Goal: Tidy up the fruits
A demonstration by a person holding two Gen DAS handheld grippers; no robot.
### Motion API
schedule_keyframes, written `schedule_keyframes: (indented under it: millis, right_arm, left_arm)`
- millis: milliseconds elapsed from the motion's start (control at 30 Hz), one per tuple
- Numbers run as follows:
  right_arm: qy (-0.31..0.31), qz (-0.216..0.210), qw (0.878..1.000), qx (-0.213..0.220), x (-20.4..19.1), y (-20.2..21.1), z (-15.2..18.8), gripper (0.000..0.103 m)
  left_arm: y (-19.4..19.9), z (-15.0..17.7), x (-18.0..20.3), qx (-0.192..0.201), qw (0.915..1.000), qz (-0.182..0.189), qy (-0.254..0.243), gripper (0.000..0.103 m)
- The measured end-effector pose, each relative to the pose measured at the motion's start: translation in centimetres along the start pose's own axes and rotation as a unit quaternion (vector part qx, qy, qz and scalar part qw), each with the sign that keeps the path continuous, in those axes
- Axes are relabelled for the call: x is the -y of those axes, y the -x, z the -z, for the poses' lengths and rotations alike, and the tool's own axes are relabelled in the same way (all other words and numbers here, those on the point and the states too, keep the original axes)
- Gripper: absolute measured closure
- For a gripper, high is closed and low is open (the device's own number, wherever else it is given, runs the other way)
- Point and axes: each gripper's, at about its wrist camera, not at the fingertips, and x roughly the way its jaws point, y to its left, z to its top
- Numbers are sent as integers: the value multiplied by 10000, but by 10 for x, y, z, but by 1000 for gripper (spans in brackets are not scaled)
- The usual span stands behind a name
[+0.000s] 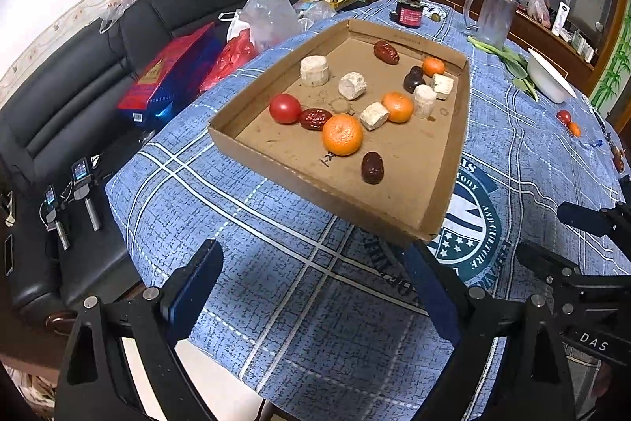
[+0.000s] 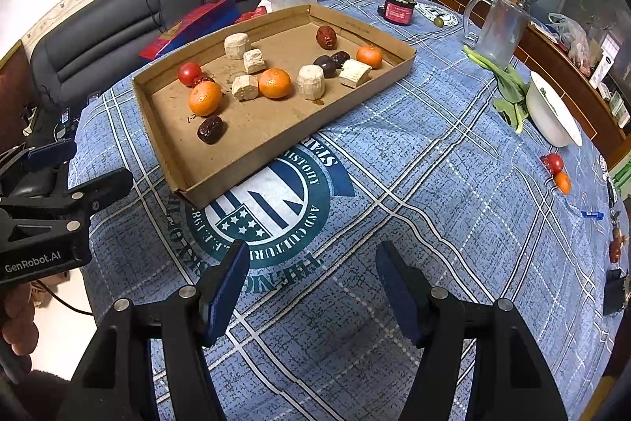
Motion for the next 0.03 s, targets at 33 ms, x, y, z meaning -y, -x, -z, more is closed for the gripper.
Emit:
schedule_keyframes:
  millis: [33]
  right_arm:
    - [1, -6, 10000, -5, 0, 0, 0, 32]
  left_arm:
    - [-1, 0, -1, -16, 10000, 4, 15, 10]
